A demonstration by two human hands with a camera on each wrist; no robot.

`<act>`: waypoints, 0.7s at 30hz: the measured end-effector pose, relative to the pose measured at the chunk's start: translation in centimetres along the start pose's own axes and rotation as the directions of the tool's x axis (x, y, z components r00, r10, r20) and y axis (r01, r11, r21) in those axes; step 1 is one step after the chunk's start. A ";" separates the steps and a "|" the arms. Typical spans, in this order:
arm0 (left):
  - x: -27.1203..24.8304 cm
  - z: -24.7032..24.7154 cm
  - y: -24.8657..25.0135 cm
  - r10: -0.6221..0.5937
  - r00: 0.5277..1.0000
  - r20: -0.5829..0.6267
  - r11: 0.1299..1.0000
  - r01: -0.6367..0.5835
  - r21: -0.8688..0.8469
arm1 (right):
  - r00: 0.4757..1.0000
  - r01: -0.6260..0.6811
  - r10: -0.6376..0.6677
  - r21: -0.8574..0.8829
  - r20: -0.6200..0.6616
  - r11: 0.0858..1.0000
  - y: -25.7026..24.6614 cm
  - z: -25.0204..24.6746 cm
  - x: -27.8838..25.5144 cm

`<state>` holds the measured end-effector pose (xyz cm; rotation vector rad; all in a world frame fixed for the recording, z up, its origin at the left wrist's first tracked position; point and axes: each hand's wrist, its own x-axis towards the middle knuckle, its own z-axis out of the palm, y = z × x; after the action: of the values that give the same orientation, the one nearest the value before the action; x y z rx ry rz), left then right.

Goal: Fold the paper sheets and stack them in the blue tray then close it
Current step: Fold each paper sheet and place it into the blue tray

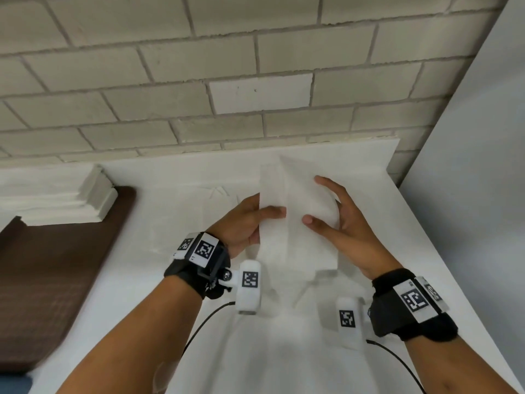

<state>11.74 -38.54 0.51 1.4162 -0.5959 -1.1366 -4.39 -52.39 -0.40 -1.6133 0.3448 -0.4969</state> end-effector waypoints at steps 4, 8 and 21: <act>-1.0 0.1 -0.7 -0.053 0.999 -0.001 0.998 0.053 0.034 | 0.998 -0.021 0.022 0.024 -0.058 0.999 -0.1 0.3 0.0; -2.1 0.1 -1.3 -0.060 0.996 0.068 0.990 0.068 -0.124 | 0.993 -0.005 0.010 0.045 -0.116 0.999 -0.2 0.6 0.0; -3.6 0.0 -1.9 0.284 0.883 -0.375 0.859 -0.407 -0.309 | 0.988 0.022 0.009 0.194 -0.156 0.981 0.9 3.2 -0.3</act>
<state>9.78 -35.05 -0.26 1.0644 -0.3564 -0.6647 -2.90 -49.57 -1.55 -1.3887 0.3963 -0.6447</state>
